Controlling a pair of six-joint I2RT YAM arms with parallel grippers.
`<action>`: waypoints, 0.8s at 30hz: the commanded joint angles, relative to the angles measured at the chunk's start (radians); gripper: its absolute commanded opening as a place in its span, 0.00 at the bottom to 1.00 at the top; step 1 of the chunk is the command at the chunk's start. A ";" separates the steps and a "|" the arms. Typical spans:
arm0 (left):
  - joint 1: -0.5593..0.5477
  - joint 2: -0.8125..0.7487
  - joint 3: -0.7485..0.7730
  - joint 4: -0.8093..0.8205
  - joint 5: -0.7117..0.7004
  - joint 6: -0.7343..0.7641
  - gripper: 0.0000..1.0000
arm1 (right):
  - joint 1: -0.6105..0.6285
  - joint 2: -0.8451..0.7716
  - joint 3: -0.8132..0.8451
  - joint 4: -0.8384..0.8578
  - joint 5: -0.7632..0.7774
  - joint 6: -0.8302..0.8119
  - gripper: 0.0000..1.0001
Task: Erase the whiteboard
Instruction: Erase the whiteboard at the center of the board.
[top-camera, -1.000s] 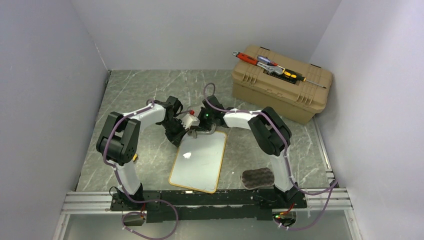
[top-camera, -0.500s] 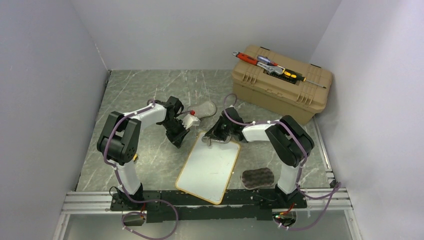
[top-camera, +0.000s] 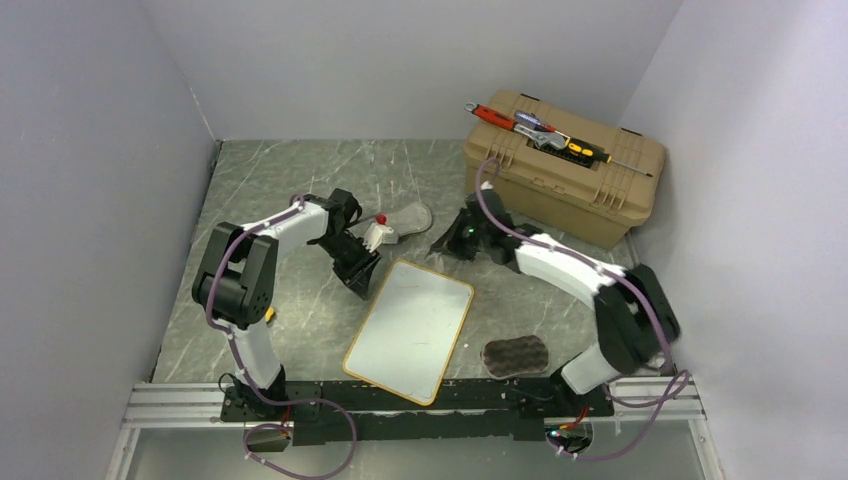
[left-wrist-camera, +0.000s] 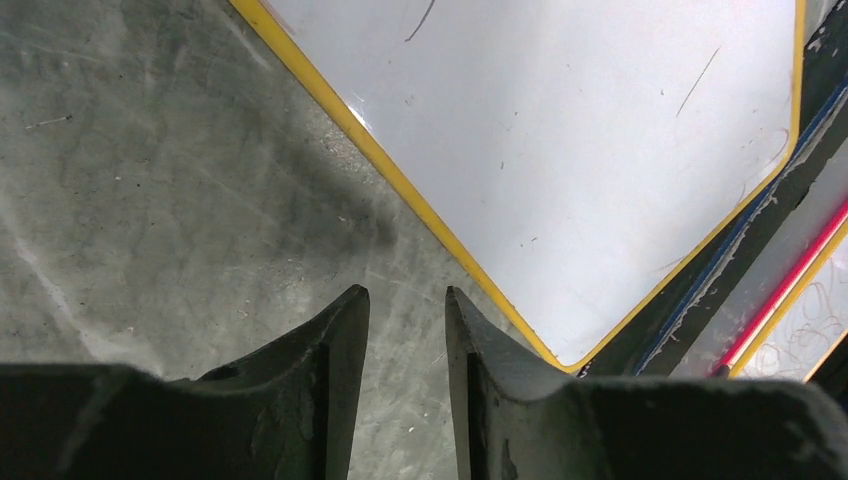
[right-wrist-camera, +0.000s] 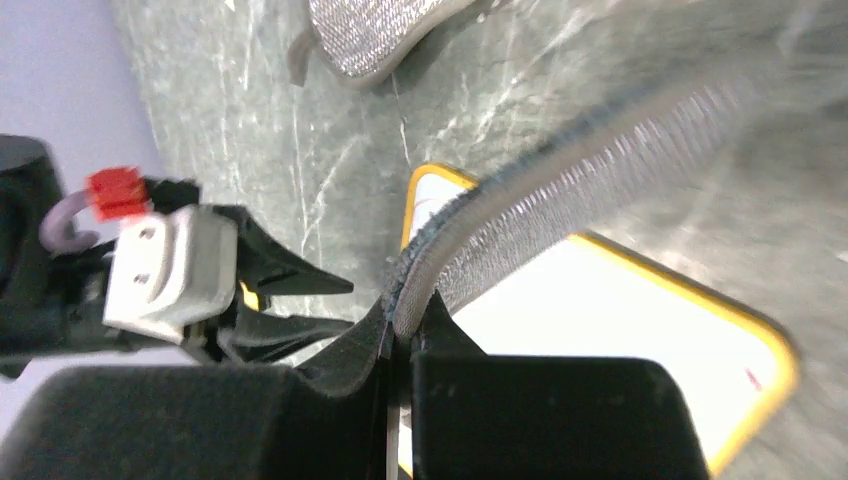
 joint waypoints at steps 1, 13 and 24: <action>0.004 0.011 0.017 0.000 0.070 -0.012 0.42 | -0.027 -0.185 -0.102 -0.261 0.106 -0.083 0.00; -0.060 0.111 -0.013 0.098 -0.021 -0.012 0.40 | -0.038 -0.216 -0.229 -0.305 0.051 -0.097 0.00; -0.128 0.145 -0.019 0.130 -0.147 0.002 0.35 | -0.128 0.008 -0.105 -0.138 -0.157 -0.129 0.00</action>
